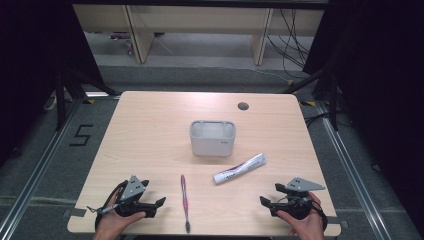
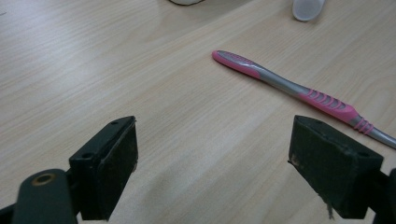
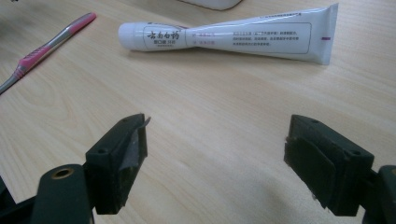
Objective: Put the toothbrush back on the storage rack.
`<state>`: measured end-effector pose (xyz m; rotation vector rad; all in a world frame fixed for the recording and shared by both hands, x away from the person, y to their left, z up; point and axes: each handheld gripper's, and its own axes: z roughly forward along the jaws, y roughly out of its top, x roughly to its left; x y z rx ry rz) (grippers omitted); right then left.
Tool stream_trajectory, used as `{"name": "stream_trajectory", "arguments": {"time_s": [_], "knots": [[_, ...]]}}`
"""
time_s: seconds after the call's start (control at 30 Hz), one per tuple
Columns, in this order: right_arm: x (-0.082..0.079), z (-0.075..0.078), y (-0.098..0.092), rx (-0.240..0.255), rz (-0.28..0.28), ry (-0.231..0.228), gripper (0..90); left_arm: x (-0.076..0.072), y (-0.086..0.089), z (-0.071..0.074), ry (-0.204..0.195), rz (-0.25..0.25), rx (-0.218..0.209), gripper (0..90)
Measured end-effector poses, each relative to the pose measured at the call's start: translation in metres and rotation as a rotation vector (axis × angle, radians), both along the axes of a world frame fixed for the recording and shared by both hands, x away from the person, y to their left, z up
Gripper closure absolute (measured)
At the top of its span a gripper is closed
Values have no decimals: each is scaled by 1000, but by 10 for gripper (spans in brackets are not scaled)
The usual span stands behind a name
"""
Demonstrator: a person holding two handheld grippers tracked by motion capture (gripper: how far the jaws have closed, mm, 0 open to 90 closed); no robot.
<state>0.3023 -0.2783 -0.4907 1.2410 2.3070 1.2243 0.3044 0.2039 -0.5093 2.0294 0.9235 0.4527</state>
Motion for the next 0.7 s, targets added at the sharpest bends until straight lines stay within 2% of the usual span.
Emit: {"name": "stream_trajectory", "arguments": {"time_s": [0.03,0.07,0.1,0.17,0.2,0.23,0.27,0.3,0.33,0.43,0.47,0.5,0.57,0.6,0.7], "knots": [[0,0,1,3,-4,-6,218,0,-1,0,0,5,-10,152],[0,-1,1,-2,-7,-7,219,-1,0,1,0,-5,-1,152],[2,-1,0,-26,6,-36,219,-1,0,1,-3,-8,-8,152],[1,0,0,-24,12,-32,223,-1,0,1,-2,-15,-10,152],[1,0,-1,-23,14,-33,224,0,1,2,-2,-27,10,152],[1,0,-1,-22,15,-34,224,-1,-2,0,-8,-19,-19,152],[1,0,-1,-22,16,-34,224,-1,0,2,-7,-43,15,152],[1,0,-1,-21,16,-35,223,-1,-2,1,-12,-39,-10,152],[1,0,-1,-20,16,-35,224,-1,-1,2,-15,-54,10,152],[1,1,-1,-20,20,-36,225,-1,-4,3,-29,-61,-13,152],[1,1,-1,-21,20,-34,225,0,-4,4,-38,-73,-8,152],[2,0,-1,-16,20,-39,226,0,-3,5,-43,-94,15,152],[1,1,-1,-20,19,-40,228,0,-6,6,-52,-96,-11,153],[0,1,0,-9,15,-19,228,0,-6,7,-56,-107,0,153],[2,1,-1,-19,23,-40,229,0,-8,7,-60,-129,5,154]]}}
